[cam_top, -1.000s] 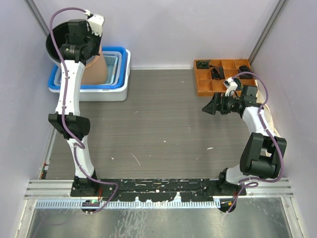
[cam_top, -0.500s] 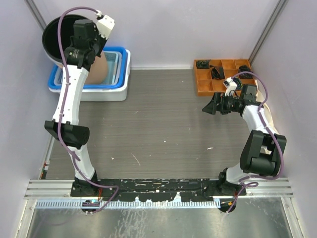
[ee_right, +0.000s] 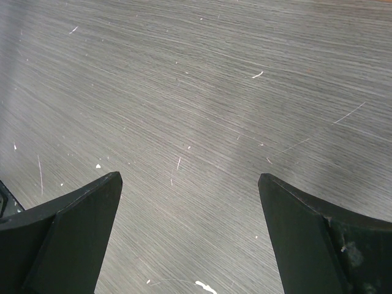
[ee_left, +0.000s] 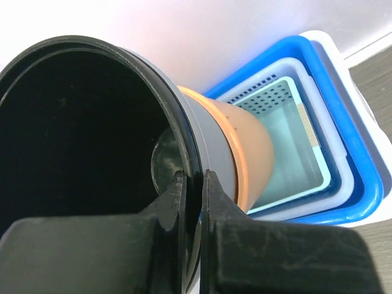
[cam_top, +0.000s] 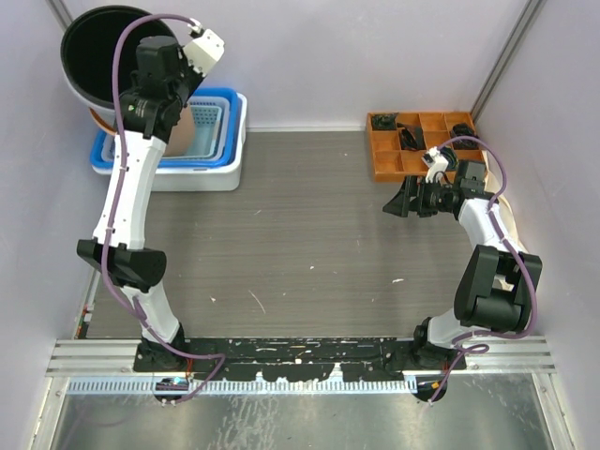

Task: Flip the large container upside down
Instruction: Pick up the container from the container.

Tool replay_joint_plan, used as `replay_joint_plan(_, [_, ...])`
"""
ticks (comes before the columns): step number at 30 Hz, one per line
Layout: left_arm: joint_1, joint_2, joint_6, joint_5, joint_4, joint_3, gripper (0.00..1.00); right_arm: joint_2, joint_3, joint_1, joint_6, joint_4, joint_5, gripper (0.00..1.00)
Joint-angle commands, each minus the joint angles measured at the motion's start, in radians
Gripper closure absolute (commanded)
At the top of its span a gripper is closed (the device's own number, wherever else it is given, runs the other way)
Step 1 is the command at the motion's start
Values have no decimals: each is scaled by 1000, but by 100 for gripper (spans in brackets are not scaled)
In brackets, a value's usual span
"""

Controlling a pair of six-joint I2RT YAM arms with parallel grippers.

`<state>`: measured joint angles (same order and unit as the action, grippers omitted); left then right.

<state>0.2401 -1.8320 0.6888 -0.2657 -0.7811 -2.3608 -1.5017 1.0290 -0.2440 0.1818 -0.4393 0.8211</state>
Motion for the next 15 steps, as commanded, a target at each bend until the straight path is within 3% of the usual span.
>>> replay_joint_plan(1, [-6, 86, 99, -61, 170, 66, 100, 5, 45, 6, 5, 13, 0, 0])
replay_joint_plan(5, [-7, 112, 75, -59, 241, 149, 100, 8, 41, 6, 5, 13, 0, 0])
replay_joint_plan(11, [-9, -2, -69, -3, -22, -83, 97, 5, 44, 9, 5, 11, 0, 0])
replay_joint_plan(15, [-22, -1, -185, 79, -87, -175, 83, 6, 44, 11, 5, 8, 1, 0])
